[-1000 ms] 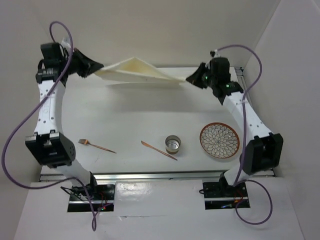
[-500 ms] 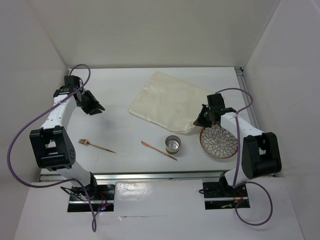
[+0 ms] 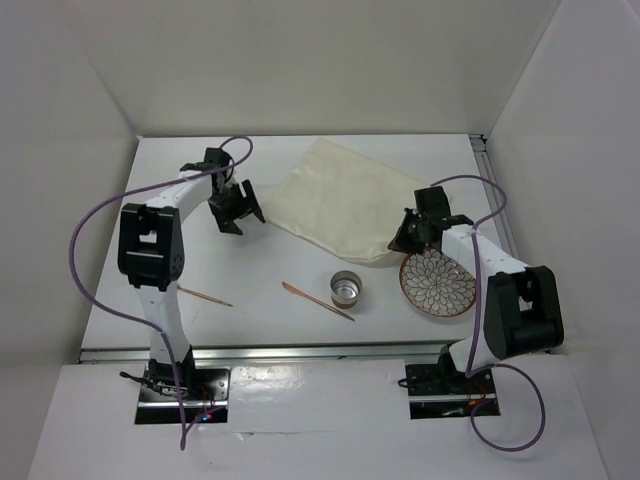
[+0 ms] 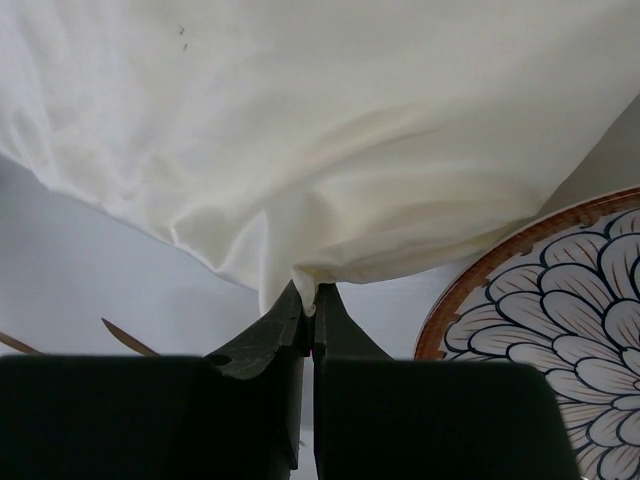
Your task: Set the dinner table for one person
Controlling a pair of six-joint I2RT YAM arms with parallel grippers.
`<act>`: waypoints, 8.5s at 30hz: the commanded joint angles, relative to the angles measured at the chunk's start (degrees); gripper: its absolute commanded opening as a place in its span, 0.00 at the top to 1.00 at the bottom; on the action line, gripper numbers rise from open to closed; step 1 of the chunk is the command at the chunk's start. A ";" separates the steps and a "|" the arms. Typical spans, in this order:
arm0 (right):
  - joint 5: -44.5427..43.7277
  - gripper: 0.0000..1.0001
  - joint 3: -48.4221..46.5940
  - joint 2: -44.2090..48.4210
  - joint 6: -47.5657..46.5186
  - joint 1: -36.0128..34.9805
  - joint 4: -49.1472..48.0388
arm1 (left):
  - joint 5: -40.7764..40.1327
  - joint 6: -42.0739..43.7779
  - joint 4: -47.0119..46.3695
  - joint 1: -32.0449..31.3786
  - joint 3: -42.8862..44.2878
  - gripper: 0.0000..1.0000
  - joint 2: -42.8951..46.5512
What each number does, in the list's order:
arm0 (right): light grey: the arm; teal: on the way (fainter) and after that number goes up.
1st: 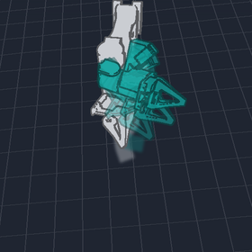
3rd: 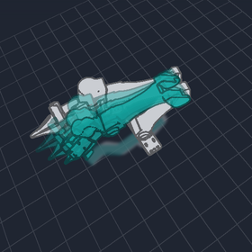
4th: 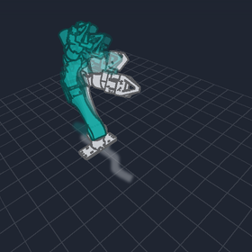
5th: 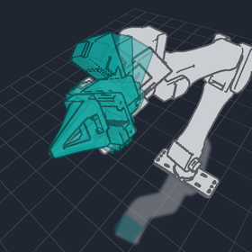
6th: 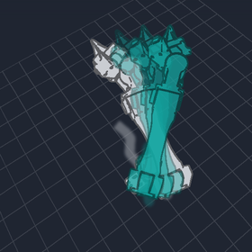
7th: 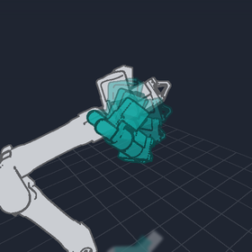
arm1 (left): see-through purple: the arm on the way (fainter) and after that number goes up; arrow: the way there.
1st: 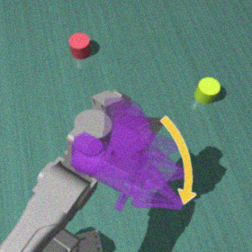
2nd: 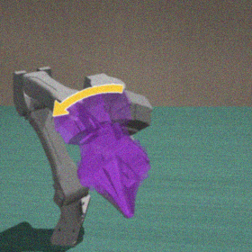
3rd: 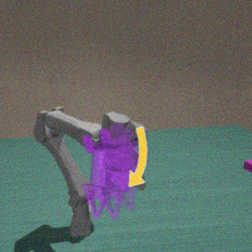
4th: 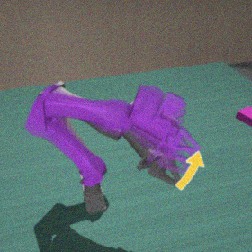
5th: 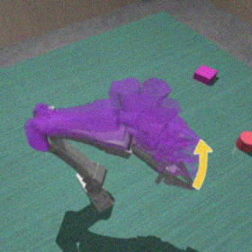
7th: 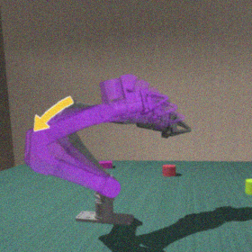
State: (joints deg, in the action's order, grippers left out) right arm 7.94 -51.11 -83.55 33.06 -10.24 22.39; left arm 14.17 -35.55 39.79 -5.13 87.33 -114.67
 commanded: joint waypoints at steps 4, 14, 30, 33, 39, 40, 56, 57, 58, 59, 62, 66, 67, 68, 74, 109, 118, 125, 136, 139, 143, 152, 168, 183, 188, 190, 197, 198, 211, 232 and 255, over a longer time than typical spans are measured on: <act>-1.97 1.00 -1.45 3.39 -0.98 -0.04 1.51 | -5.47 0.12 1.67 -2.70 15.04 0.12 -10.38; -2.50 1.00 -1.45 4.45 -0.98 -0.04 3.79 | -13.82 2.50 4.33 -5.77 28.42 0.16 -21.38; -4.08 1.00 -4.87 4.27 -1.76 -0.04 5.46 | -4.34 1.45 0.47 -2.44 29.30 1.00 -11.55; -4.61 1.00 -7.94 2.96 -2.38 -0.04 5.47 | -1.17 0.93 -0.68 -0.51 29.30 1.00 -6.46; -4.08 1.00 -17.61 -1.26 -3.53 -0.04 4.94 | 1.82 -0.31 -0.68 2.74 29.83 1.00 0.67; -4.08 1.00 -18.84 -1.27 -3.53 -0.04 4.94 | 1.82 -1.01 -0.68 2.75 29.83 1.00 1.64; 1.55 1.00 -41.79 5.93 -4.14 -0.04 11.27 | 6.04 -5.14 1.44 11.18 28.43 1.00 25.53; 0.94 1.00 -43.27 7.59 -4.14 -0.04 12.57 | 6.04 -5.67 0.91 11.80 28.42 1.00 27.03; 0.93 1.00 -43.89 8.39 -4.14 -0.04 12.59 | 6.65 -5.67 0.90 12.76 27.73 1.00 29.22; -0.37 1.00 -44.51 9.18 -3.62 -0.04 13.55 | 7.35 -5.67 0.90 13.38 27.72 1.00 30.11; -2.31 1.00 -45.83 11.65 -3.00 -0.04 14.61 | 7.89 -6.29 0.90 15.23 27.72 1.00 32.05; -4.42 1.00 -45.47 13.59 -2.47 -0.04 11.80 | 8.41 -6.29 -0.15 16.46 27.71 1.00 31.89; -4.43 1.00 -46.09 12.63 -2.47 -0.04 11.80 | 9.02 -6.29 -0.15 16.46 28.42 1.00 29.88; -4.95 1.00 -47.92 11.49 -2.47 -0.04 11.80 | 11.03 -6.29 -0.15 16.46 28.94 1.00 28.73; -3.29 1.00 -52.68 -0.46 -4.23 -0.04 7.76 | 15.97 -6.12 1.07 15.33 36.67 1.00 16.62; -0.55 0.00 -7.67 5.76 -3.62 2.33 8.89 | -0.63 1.27 6.34 13.65 -8.33 0.00 23.36; 2.33 0.53 -18.04 -3.78 -4.93 1.72 6.62 | -0.64 1.98 3.72 4.00 0.73 1.00 12.65; 4.45 1.00 -24.29 -18.22 -4.32 1.71 7.58 | -4.51 -0.05 2.58 1.52 3.11 1.00 0.78; 1.03 1.00 -24.91 -28.24 -2.12 1.19 6.52 | -7.41 -0.05 4.33 0.99 9.26 1.00 -10.47; -0.03 1.00 -24.91 -29.65 -1.51 1.19 6.52 | -7.93 -0.05 4.94 0.99 10.76 1.00 -12.85; -0.64 1.00 -24.91 -30.79 -0.98 1.19 6.52 | -7.93 0.48 4.15 0.99 11.28 1.00 -14.70; -2.76 1.00 -28.34 -32.73 -0.45 1.19 7.66 | -9.08 1.01 5.47 1.52 15.49 1.00 -16.11; -3.81 0.71 -36.26 -17.54 -3.25 -2.86 14.87 | -8.64 2.94 12.50 1.52 22.37 0.77 -0.48; -5.31 0.06 -7.51 13.32 3.15 -19.11 17.51 | -1.88 6.46 -0.32 -1.99 -3.91 0.36 35.39; -5.84 0.03 -8.29 9.03 2.63 -24.02 17.51 | -2.48 7.69 1.52 -3.83 -5.15 0.34 37.15; -7.76 0.03 -9.09 7.35 2.62 -25.52 18.04 | -3.19 7.69 1.52 -3.84 -5.68 0.34 37.86; -11.81 0.15 -5.58 5.94 5.52 -27.29 18.74 | -3.72 7.69 2.05 -4.89 -6.38 0.34 38.38; -12.33 0.18 -4.36 5.94 5.53 -27.29 18.22 | -4.24 7.69 2.05 -4.89 -6.38 0.34 38.38; -16.88 1.00 -12.06 2.69 4.83 -27.29 21.80 | -4.24 7.69 3.18 -5.42 -4.11 0.37 36.19; -18.15 1.00 -80.11 -46.79 -1.51 -3.74 31.14 | -3.63 8.30 4.68 -5.42 -4.62 0.34 34.52; -12.60 0.00 -80.10 -47.33 -2.64 0.31 29.19 | -4.07 9.53 6.96 -10.07 -3.49 0.29 33.29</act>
State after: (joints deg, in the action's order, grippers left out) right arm -4.73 -127.26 -134.80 31.16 -10.61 51.88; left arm 9.78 -28.14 45.82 -12.67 81.10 -80.31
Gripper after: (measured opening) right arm 0.985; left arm 0.707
